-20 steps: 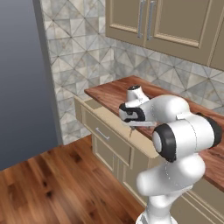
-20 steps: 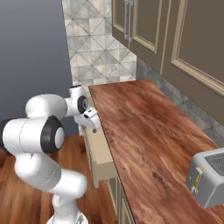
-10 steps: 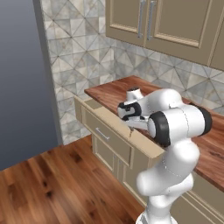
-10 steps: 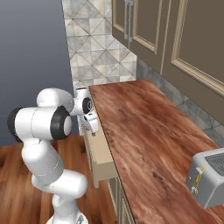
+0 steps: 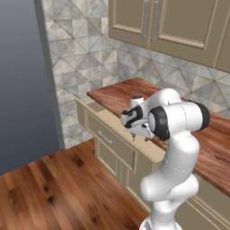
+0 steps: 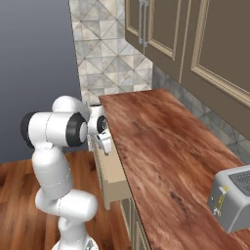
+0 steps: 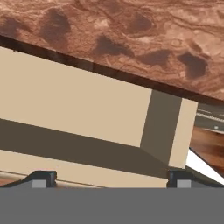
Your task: Take a straw from the drawer in front and place it inside the glass cup on the dining counter.
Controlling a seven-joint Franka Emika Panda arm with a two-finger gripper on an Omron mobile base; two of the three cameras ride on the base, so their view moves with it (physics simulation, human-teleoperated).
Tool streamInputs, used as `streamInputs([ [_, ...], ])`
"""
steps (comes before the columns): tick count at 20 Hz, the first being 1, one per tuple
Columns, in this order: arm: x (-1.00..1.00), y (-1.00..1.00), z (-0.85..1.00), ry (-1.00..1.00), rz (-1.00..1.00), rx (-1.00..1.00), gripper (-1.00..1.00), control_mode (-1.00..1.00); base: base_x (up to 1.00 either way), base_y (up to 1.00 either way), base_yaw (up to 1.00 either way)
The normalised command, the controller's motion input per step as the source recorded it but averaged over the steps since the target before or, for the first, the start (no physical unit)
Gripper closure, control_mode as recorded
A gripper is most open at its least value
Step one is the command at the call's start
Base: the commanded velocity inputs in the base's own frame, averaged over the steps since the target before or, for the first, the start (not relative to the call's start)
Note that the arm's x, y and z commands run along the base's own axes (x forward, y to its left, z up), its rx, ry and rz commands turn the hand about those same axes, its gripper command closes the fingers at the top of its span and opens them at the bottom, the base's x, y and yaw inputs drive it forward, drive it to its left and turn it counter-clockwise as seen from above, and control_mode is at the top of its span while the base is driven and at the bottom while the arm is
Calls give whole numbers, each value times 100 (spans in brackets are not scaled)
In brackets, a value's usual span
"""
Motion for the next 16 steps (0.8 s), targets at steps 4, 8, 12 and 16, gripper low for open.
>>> streamInputs([
  [4,28,0,-30,-2,0,0,-100,-100,0,0,0],
  [8,27,-1,-32,0,1,1,-100,-100,0,0,0],
  [12,32,-1,-36,0,2,2,-100,-100,0,0,0],
  [16,32,-1,-33,0,3,0,-100,-100,0,0,0],
])
